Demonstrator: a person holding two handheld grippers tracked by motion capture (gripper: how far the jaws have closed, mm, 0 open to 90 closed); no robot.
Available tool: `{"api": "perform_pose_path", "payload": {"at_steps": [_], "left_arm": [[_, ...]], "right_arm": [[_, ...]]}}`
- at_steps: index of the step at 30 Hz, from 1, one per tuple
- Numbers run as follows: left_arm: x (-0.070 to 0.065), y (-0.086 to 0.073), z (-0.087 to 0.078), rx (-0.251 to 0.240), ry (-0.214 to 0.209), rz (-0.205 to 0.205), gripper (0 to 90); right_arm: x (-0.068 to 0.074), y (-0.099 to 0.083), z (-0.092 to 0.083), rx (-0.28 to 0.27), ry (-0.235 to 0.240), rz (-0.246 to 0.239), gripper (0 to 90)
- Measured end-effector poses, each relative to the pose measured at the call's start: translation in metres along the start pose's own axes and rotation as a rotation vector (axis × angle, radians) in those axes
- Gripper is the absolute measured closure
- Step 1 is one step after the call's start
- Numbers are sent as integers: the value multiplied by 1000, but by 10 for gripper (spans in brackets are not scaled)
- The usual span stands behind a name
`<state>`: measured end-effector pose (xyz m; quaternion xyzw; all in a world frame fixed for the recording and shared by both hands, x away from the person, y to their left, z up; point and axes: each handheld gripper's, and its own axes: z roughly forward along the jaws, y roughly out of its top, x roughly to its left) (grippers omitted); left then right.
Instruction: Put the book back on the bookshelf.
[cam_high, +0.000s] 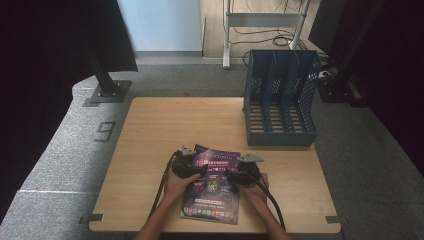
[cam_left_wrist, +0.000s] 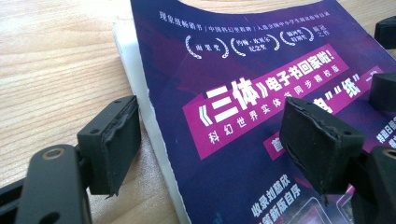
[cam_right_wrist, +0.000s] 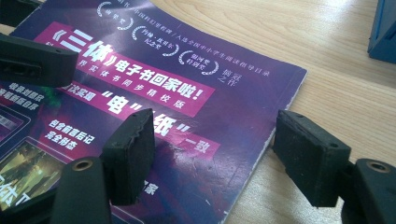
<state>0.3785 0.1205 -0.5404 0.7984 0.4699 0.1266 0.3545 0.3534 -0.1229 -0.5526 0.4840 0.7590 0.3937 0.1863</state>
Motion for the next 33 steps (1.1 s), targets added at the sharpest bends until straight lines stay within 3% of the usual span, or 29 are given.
{"api": "perform_pose_path", "payload": {"at_steps": [14, 25, 28, 33], "left_arm": [[4, -3, -1, -16, -27, -18, 230], [8, -4, -10, -66, -62, -40, 282], [9, -4, -15, -87, -94, -47, 295], [6, -2, -21, -112, -183, -45, 325]], "right_arm": [[0, 0, 0, -1, 0, -4, 292], [0, 0, 0, 0, 0, -4, 292], [0, 0, 0, -1, 0, -4, 292], [0, 0, 0, 0, 0, -4, 292]]}}
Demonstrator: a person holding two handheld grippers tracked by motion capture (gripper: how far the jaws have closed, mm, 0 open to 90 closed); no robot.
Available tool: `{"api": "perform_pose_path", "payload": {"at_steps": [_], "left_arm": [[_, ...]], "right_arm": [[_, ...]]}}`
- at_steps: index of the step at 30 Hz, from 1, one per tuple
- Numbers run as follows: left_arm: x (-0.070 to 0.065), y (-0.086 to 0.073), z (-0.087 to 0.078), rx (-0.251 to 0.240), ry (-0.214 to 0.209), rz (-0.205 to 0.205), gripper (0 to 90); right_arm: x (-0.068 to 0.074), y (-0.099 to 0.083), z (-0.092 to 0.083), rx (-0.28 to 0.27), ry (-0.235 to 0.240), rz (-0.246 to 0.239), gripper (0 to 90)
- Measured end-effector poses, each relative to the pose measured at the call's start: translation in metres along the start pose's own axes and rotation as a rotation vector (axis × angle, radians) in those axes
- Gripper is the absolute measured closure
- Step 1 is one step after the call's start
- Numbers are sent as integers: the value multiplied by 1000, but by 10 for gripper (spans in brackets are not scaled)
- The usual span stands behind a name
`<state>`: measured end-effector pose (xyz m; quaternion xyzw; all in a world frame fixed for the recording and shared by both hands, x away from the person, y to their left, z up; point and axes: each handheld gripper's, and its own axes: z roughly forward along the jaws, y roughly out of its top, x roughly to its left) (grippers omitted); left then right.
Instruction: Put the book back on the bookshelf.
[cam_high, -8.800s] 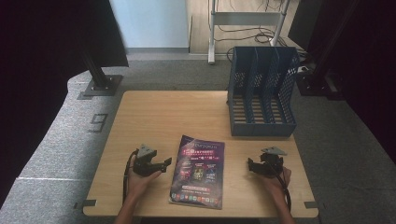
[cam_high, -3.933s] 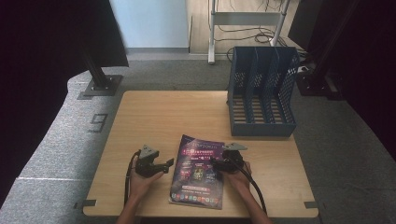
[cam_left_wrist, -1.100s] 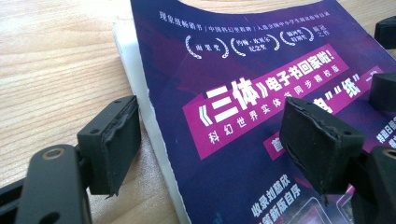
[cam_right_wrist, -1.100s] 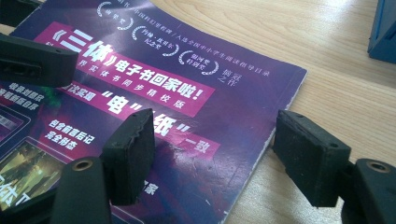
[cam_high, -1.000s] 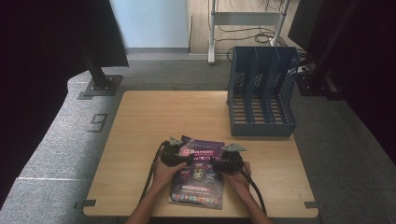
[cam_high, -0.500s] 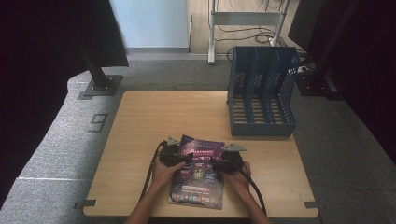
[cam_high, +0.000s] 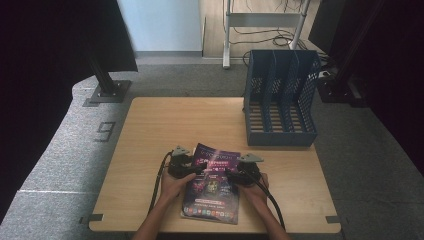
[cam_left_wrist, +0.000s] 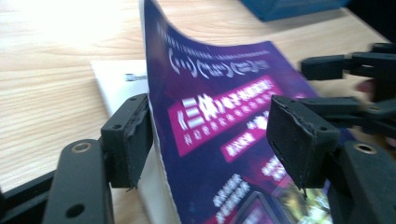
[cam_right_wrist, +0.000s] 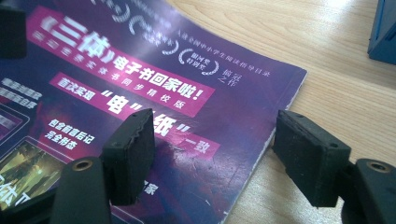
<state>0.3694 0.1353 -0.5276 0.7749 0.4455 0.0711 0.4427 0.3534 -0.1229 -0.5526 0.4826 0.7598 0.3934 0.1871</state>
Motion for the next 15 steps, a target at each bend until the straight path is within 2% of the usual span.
{"api": "perform_pose_path", "payload": {"at_steps": [1, 2, 3, 10, 13, 15], "left_arm": [[0, 0, 0, 0, 0, 0, 326], [-4, 0, 2, 10, 11, 24, 326], [-5, -1, 4, 15, 16, 32, 326], [-2, 2, 6, 15, 21, 19, 340], [0, 7, 7, 17, 32, 26, 339], [3, 8, 8, 12, 18, 1, 341]], "right_arm": [[0, 0, 0, 0, 0, 0, 292], [0, 0, 0, 0, -1, 2, 292], [0, 0, 0, 0, 0, 0, 292], [0, 0, 0, -1, 0, 0, 292], [0, 0, 0, -1, -2, -2, 292], [0, 0, 0, -1, -2, -3, 292]]}}
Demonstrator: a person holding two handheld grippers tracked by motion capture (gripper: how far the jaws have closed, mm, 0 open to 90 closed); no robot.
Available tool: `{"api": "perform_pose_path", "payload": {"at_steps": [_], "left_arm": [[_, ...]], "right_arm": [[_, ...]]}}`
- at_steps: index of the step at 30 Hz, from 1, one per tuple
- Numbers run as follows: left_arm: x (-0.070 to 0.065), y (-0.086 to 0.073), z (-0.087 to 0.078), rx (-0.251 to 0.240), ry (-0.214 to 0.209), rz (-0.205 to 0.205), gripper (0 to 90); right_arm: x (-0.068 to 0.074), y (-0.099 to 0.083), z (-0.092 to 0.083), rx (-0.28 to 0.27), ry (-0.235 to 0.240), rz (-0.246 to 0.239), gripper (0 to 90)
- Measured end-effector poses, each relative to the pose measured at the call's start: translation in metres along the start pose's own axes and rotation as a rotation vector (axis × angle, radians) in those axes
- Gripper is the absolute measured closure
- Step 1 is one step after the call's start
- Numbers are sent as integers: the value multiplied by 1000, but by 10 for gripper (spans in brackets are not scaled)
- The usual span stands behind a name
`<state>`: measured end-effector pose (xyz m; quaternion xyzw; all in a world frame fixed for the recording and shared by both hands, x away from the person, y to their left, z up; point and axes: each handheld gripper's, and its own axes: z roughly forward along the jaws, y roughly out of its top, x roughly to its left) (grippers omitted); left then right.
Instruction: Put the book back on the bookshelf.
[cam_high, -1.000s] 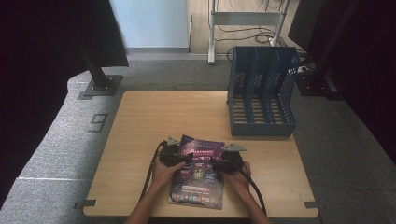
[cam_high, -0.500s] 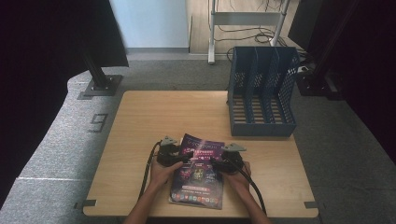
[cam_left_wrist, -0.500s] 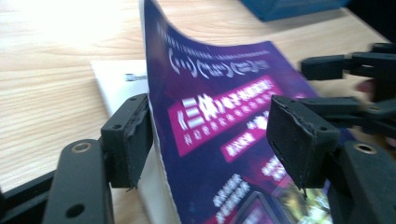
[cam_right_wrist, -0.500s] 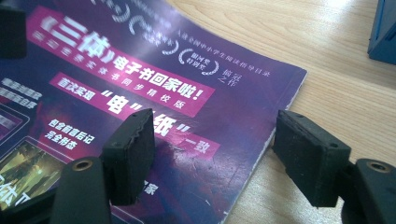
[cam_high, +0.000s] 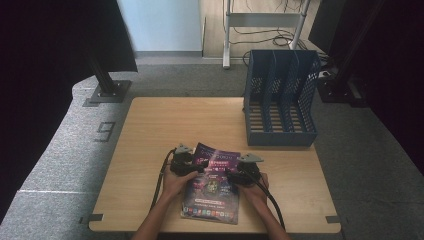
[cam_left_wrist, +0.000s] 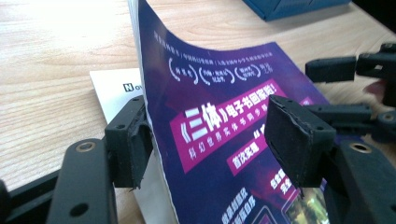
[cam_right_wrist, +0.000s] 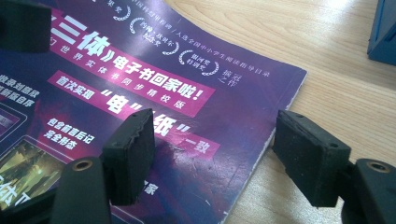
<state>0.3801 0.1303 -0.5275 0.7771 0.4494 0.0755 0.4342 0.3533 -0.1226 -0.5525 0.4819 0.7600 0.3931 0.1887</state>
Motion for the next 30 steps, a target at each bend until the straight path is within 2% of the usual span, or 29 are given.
{"api": "perform_pose_path", "payload": {"at_steps": [10, 18, 21, 23, 24, 30], "left_arm": [[2, -3, 7, 33, 24, 8, 321], [6, -3, 9, 40, 32, -22, 300], [6, -3, 9, 43, 24, -24, 295], [4, -2, 7, 35, -7, -23, 297], [4, -2, 7, 35, -7, -23, 304], [-4, 0, -1, -13, -73, 5, 359]], "right_arm": [[0, 0, 0, 0, 1, 1, 291], [-1, 0, 0, 2, 5, 2, 289], [-1, 0, 0, 2, 5, 1, 289], [-1, 0, 0, 2, 4, 1, 289], [-1, 0, 0, 2, 4, 1, 289], [-1, 0, 0, 2, 4, 0, 289]]}}
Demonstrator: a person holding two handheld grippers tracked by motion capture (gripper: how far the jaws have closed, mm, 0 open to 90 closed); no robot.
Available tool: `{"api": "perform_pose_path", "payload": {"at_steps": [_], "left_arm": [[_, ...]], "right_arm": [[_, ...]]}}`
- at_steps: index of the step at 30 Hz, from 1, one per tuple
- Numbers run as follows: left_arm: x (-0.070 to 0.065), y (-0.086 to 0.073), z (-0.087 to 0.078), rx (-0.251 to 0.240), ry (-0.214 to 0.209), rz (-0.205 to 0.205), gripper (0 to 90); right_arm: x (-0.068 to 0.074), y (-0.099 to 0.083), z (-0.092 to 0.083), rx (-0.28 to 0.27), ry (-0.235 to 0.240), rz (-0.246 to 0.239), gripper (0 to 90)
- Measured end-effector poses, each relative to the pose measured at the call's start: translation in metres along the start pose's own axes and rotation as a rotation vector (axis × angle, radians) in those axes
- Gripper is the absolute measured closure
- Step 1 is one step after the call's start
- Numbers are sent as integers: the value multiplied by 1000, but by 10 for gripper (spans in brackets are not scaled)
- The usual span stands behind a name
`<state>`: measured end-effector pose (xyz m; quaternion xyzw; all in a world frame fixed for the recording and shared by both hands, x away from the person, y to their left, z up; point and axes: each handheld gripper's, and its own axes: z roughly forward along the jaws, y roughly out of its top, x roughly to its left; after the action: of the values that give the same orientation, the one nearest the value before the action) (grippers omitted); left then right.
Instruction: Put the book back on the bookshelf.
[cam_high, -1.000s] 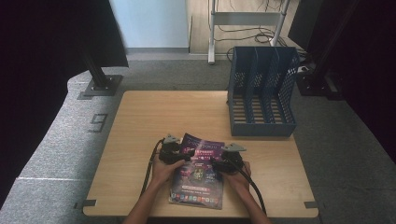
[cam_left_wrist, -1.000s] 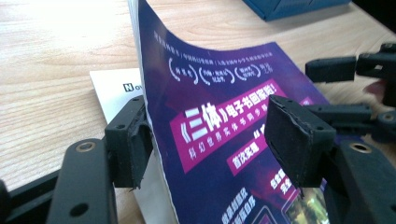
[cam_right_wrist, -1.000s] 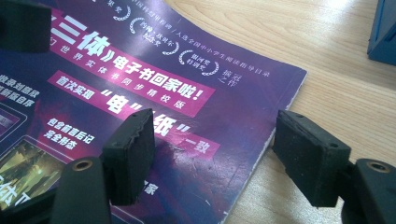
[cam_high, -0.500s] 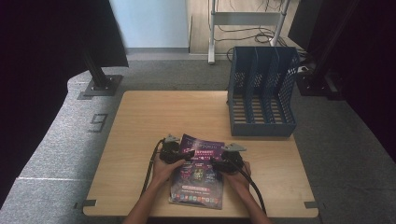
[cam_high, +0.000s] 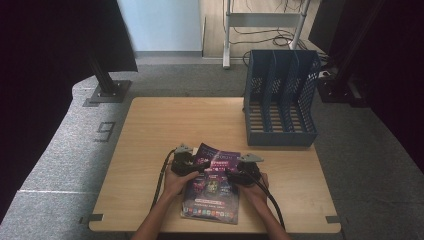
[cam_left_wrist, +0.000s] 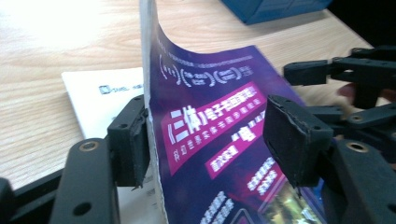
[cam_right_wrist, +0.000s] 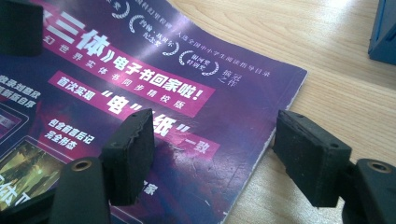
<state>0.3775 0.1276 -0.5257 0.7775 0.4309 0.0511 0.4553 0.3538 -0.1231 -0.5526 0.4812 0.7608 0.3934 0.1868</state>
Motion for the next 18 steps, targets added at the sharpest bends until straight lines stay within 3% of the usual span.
{"api": "perform_pose_path", "payload": {"at_steps": [8, 12, 18], "left_arm": [[1, -1, 4, 12, -14, 0, 398], [2, -2, 7, 27, 26, -6, 398], [7, -2, 15, 32, 39, -45, 393]], "right_arm": [[0, 0, 0, 0, -1, -1, 288], [0, 0, 0, 0, -1, -2, 289], [0, 0, 0, 0, -2, 0, 288]]}}
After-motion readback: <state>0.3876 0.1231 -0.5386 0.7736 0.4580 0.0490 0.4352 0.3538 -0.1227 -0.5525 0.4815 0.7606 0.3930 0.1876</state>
